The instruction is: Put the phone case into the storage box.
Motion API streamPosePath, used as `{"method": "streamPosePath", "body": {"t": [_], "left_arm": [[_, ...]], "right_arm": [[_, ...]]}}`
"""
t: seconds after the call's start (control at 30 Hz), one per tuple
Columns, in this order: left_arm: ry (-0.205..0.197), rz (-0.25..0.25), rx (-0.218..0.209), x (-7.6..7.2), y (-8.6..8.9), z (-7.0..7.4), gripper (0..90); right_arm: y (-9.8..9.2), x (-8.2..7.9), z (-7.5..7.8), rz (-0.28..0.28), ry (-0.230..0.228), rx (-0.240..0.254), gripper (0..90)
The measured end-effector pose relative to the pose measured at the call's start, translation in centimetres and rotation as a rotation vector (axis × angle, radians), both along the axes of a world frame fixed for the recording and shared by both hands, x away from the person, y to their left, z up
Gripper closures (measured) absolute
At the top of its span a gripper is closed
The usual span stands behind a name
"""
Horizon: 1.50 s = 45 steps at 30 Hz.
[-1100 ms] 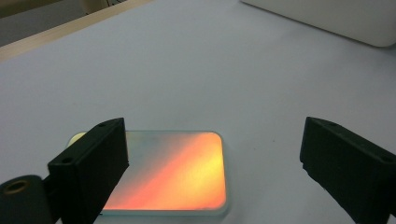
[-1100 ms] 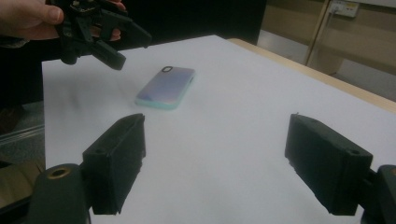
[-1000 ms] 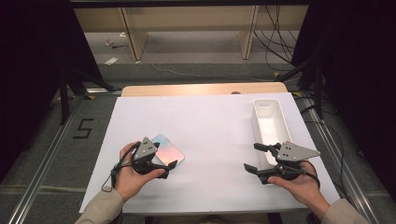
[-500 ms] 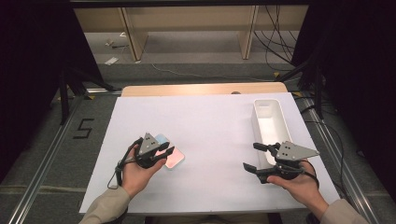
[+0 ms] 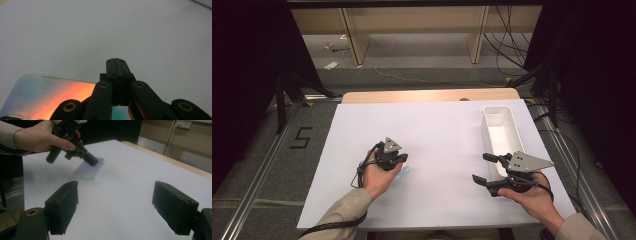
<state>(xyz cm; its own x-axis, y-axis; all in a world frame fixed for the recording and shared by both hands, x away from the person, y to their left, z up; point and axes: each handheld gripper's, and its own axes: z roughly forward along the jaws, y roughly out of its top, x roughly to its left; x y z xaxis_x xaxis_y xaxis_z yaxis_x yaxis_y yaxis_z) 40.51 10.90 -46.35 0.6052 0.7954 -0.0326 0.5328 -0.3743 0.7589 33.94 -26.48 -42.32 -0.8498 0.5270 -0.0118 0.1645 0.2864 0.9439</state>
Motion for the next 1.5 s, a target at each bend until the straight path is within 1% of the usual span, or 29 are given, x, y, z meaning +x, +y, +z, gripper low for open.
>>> {"method": "streamPosePath", "body": {"t": [0.2,0.33,0.5,0.57,0.67,0.8,1.03,1.13,1.3,1.5], "left_arm": [[0.032,0.0,0.033,0.9,-1.0,-0.8,90.0],[0.049,0.004,0.044,1.2,-1.3,-1.1,90.0],[0.066,-0.005,0.062,1.6,-1.6,-1.5,90.0],[0.071,-0.009,0.063,1.6,-1.7,-1.7,90.0],[0.08,-0.013,0.061,1.6,-1.8,-1.7,90.0],[0.082,-0.018,0.065,1.7,-2.0,-1.9,90.0],[0.101,-0.024,0.083,1.8,-2.1,-2.2,90.0],[0.102,-0.026,0.086,1.8,-2.1,-2.2,90.0],[0.118,-0.036,0.086,1.7,-2.0,-2.1,90.0],[0.154,-0.065,0.105,1.1,-1.4,-1.8,90.0]], "right_arm": [[0.0,0.0,0.0,0.001,0.004,-0.001,21.9],[0.0,0.0,0.0,0.001,0.002,0.001,22.0],[0.0,0.0,0.0,0.002,0.006,0.0,22.0],[0.0,0.0,0.0,0.002,0.004,0.0,22.0],[0.0,0.0,0.0,0.003,0.006,0.002,22.0],[0.0,0.0,-0.1,0.003,0.007,0.002,22.0],[-0.1,0.0,0.0,0.003,0.007,0.004,22.1],[-0.1,0.0,-0.1,0.003,0.006,0.003,22.2],[-0.1,0.0,-0.1,0.002,0.009,0.004,22.1],[-0.2,0.0,0.0,0.003,0.014,0.005,22.1]]}}
